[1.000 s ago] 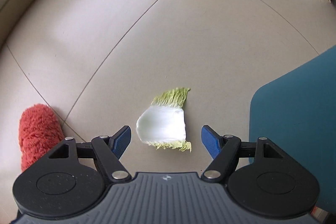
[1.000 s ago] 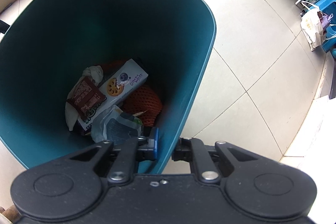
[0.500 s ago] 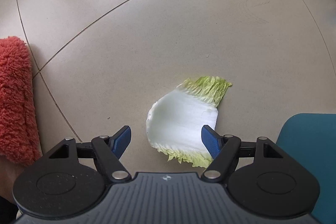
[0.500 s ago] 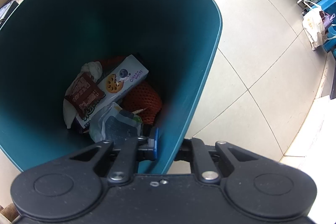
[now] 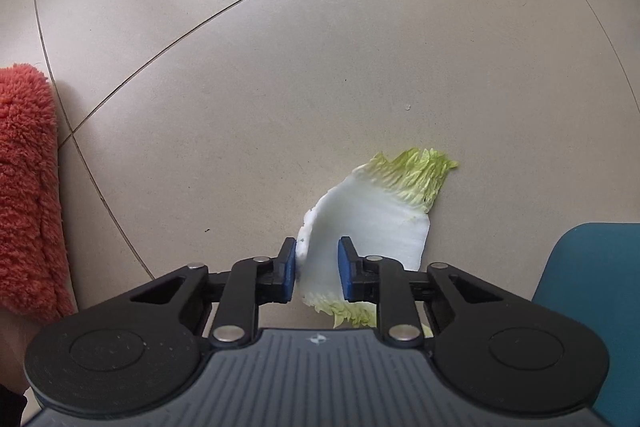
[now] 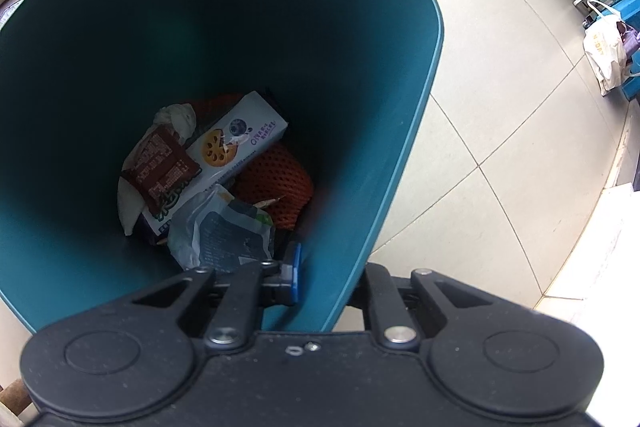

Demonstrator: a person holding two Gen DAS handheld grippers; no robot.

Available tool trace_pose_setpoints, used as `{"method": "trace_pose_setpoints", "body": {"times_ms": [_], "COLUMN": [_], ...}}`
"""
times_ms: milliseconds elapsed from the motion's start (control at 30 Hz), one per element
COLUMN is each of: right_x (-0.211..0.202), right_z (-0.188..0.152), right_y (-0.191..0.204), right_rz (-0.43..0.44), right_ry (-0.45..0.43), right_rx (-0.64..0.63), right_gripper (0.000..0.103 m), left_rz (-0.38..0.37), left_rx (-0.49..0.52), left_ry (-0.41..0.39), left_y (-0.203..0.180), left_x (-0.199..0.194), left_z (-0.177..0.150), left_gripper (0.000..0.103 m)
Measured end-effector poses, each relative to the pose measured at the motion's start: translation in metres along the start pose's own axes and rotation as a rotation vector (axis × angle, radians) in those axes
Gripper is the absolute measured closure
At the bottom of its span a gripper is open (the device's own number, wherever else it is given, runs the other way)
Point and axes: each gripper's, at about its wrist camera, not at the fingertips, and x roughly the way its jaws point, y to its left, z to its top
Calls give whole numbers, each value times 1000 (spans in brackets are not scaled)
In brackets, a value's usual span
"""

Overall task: Collect trash
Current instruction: 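Lower the left gripper and close it on the white cabbage leaf, then lift the cabbage leaf and carry it over the teal bin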

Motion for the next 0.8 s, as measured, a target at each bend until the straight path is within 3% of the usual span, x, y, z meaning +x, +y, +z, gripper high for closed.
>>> {"method": "trace_pose_setpoints", "body": {"times_ms": [167, 533, 800], "right_x": [0, -2, -3], "right_z": [-1, -2, -3], "right_y": [1, 3, 3], "right_rz": [-4, -13, 2], "right_ry": [-4, -13, -9], "right_rx": [-7, -18, -27], "right_gripper": [91, 91, 91], "left_rz": [49, 141, 73], "left_rx": [84, 261, 313], "left_ry": [-37, -104, -182], "left_y": [-20, -67, -83], "left_x": [-20, -82, -163], "left_z": [-6, -25, -42], "left_gripper": [95, 96, 96]}}
